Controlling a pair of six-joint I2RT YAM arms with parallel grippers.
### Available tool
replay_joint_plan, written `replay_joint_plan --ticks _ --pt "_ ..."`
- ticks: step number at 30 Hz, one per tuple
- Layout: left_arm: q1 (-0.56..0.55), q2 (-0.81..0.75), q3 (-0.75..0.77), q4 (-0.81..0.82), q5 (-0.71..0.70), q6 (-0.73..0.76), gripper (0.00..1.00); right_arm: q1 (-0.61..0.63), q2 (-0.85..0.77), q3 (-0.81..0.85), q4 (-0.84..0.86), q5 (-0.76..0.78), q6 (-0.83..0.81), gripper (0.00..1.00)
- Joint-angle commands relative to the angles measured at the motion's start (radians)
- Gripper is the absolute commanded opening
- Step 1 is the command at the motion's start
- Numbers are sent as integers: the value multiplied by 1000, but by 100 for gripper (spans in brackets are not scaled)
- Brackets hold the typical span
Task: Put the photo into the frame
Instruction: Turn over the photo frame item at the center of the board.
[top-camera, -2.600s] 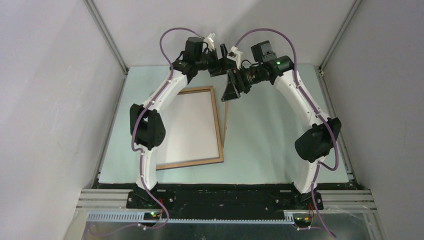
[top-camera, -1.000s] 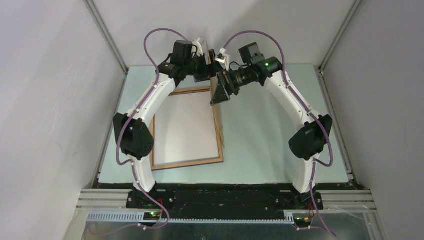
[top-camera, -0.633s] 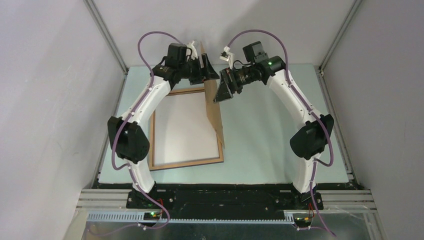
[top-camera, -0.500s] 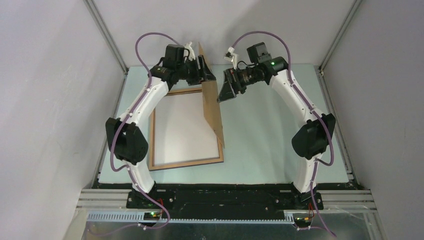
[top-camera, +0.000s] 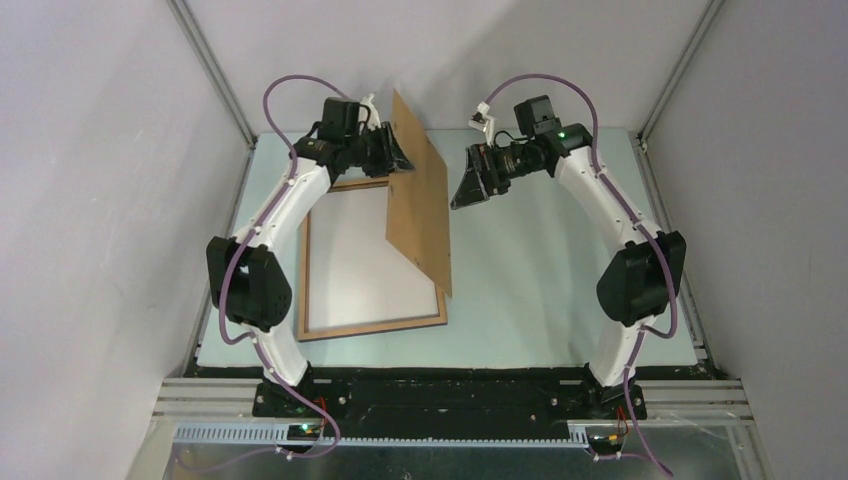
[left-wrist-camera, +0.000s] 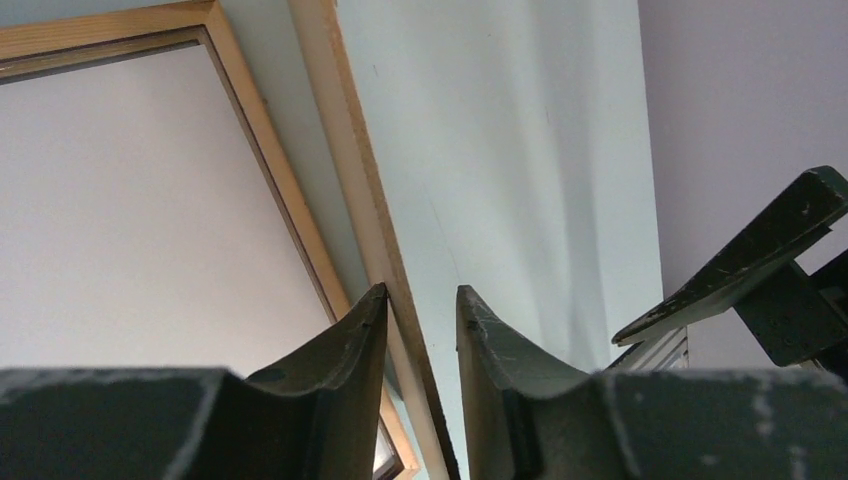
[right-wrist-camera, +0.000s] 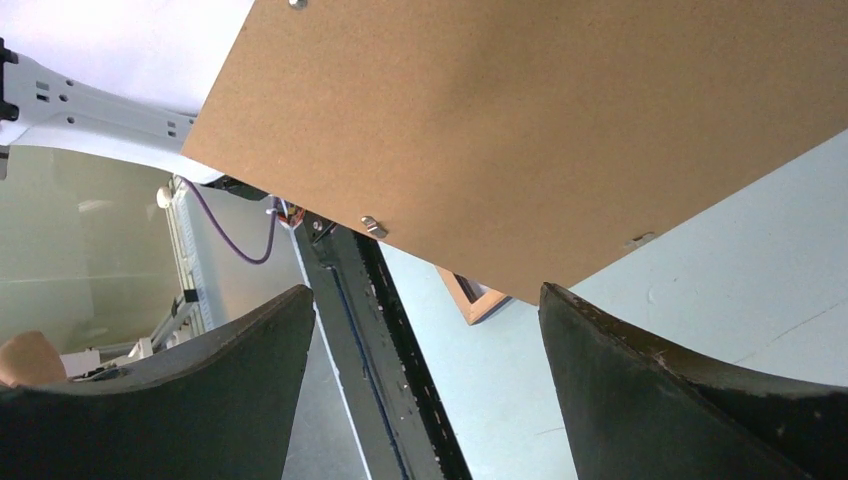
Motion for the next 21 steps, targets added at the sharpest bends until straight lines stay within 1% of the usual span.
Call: replay_joint_plan --ticks 1,5,6,9,12,18,21 --pt "8 -64 -19 13 -5 25 32 -13 -57 -30 48 -15 -8 86" --pt "22 -67 -25 13 3 25 24 -21 -63 -52 56 -16 -9 86" --pt "24 -68 -25 12 5 26 20 -23 -66 -56 56 -16 -9 86" --pt "33 -68 -24 13 28 25 13 -32 -73 -74 63 -15 -13 86" --pt "47 -66 -15 14 59 22 2 -42 -80 -85 65 -15 -15 86" --pt "79 -77 -18 29 146 4 0 -59 -97 -118 79 -15 -17 86" --pt "104 -97 -59 71 224 -34 0 -65 -106 -129 84 -16 -15 86"
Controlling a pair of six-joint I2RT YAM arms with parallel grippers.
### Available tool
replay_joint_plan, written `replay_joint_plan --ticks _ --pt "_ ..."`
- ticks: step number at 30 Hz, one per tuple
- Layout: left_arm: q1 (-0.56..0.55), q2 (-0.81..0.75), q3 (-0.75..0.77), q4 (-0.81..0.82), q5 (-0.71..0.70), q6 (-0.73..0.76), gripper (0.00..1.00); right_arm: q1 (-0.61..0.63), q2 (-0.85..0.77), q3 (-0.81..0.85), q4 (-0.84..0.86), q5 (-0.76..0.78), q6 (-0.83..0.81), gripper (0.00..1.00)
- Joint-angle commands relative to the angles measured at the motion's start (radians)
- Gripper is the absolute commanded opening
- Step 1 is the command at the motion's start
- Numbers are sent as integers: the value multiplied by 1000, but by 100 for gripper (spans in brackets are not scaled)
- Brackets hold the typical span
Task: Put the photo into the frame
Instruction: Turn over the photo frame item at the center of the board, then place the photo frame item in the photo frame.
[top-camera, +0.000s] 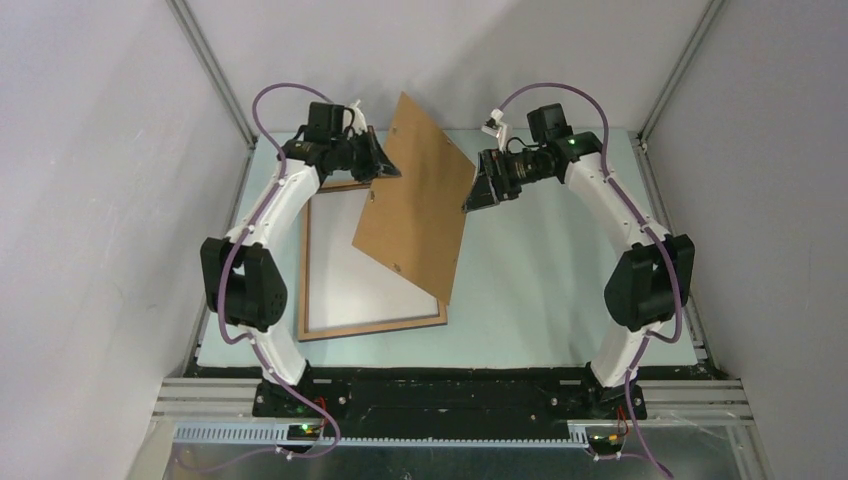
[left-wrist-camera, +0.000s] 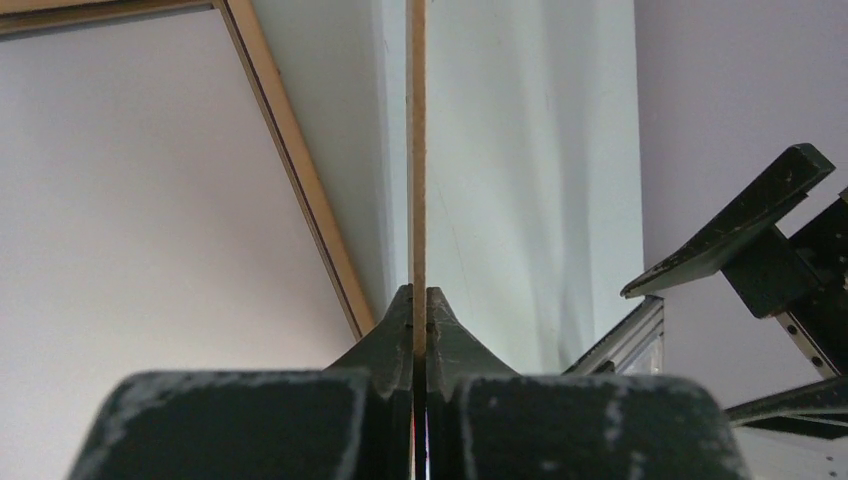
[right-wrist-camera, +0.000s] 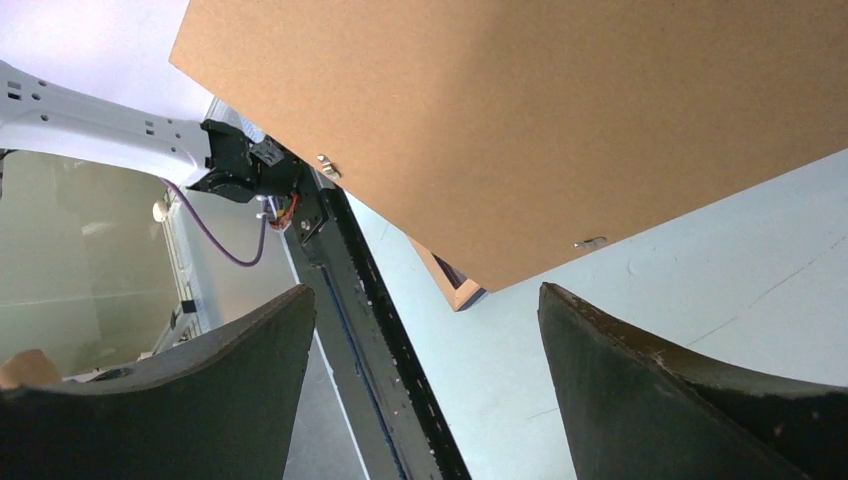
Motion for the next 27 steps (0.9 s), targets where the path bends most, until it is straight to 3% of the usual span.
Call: replay_joint_plan --ticks 1,9,16,27 --pt "39 -95 -47 129 179 -56 0 -12 -58 -8 36 -16 -12 86" --pt "119 -212 -246 303 321 -150 0 -20 -69 -20 42 -15 -11 85" --pt "242 -408 -557 644 399 -348 0 -15 -68 -32 59 -12 -7 85" --pt "453 -664 -869 721 429 -358 0 13 -90 -125 225 15 65 85"
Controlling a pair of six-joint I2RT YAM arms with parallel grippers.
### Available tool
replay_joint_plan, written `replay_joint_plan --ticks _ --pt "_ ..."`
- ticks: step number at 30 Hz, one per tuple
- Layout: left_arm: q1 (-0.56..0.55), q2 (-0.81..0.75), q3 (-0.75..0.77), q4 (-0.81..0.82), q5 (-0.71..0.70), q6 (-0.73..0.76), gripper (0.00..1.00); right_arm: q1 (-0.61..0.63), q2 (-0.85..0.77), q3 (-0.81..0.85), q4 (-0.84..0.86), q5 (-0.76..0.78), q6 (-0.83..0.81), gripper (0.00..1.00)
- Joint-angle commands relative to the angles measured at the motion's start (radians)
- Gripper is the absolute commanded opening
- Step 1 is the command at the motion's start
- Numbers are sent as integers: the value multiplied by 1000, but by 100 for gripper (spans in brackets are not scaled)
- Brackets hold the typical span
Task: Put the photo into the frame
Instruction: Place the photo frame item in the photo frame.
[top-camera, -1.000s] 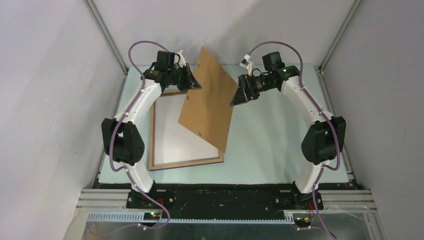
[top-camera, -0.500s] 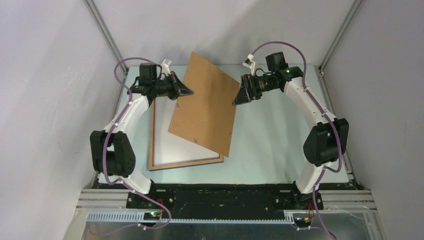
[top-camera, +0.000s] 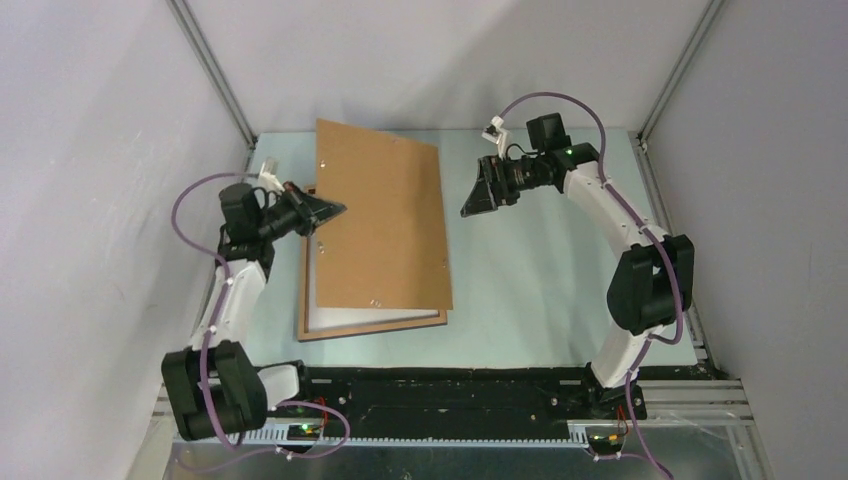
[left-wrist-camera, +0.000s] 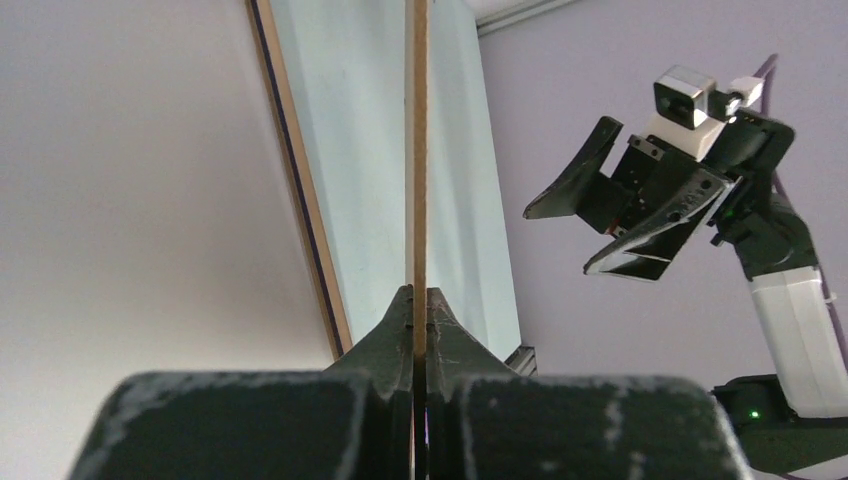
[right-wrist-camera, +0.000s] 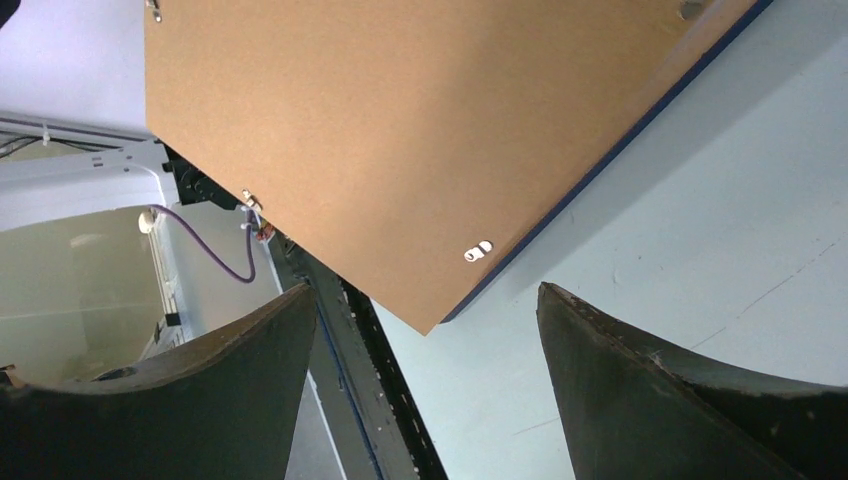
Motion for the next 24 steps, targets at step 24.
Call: replay_joint_plan --ticks 24 --pt "276 17 -46 -96 176 173 0 63 36 -5 168 44 60 84"
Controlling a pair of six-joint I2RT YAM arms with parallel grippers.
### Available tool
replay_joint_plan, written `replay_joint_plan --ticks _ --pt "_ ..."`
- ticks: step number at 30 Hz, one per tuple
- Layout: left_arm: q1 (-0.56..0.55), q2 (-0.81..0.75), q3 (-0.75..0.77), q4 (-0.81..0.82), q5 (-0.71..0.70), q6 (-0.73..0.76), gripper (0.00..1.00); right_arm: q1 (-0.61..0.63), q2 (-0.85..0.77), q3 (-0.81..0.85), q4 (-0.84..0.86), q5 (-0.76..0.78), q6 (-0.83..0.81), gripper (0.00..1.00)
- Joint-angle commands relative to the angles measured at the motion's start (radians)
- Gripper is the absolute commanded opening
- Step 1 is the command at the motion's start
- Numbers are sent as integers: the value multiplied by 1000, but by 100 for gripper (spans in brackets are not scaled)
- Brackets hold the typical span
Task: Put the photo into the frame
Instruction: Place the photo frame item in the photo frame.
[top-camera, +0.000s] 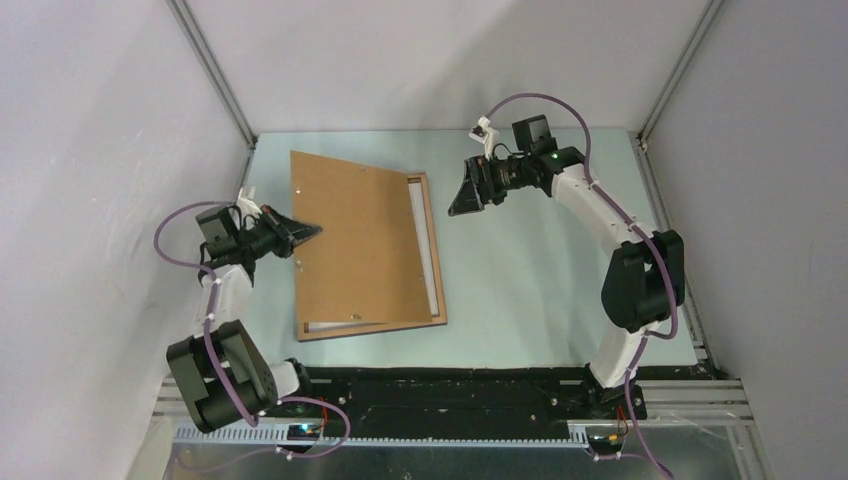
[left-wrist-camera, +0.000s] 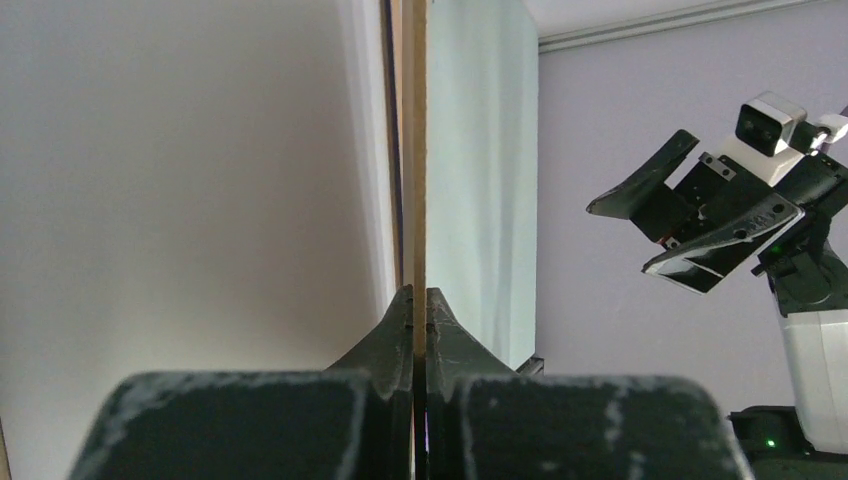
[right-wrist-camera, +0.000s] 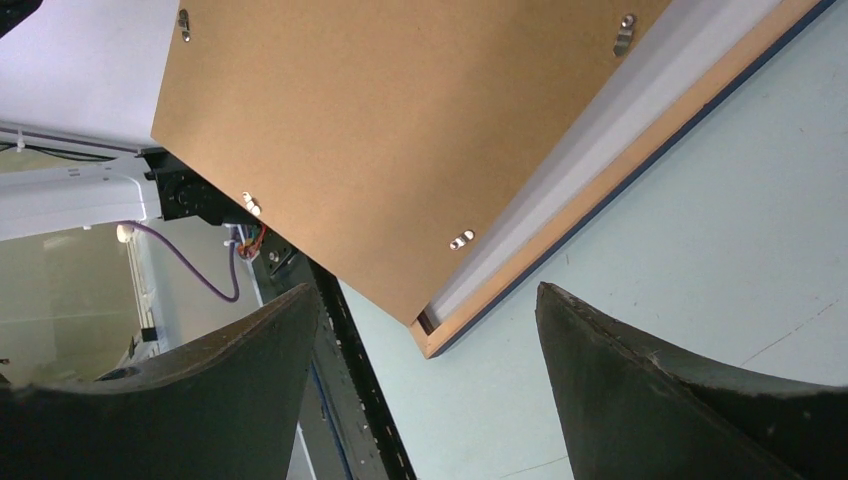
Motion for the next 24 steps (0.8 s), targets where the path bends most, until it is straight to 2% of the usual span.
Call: replay_joint_plan --ticks 1,24 --pt "9 21 68 20 53 22 0 6 17 18 25 1 -2 84" --pt "9 184 113 171 80 -69 0 9 37 -8 34 4 -2 83"
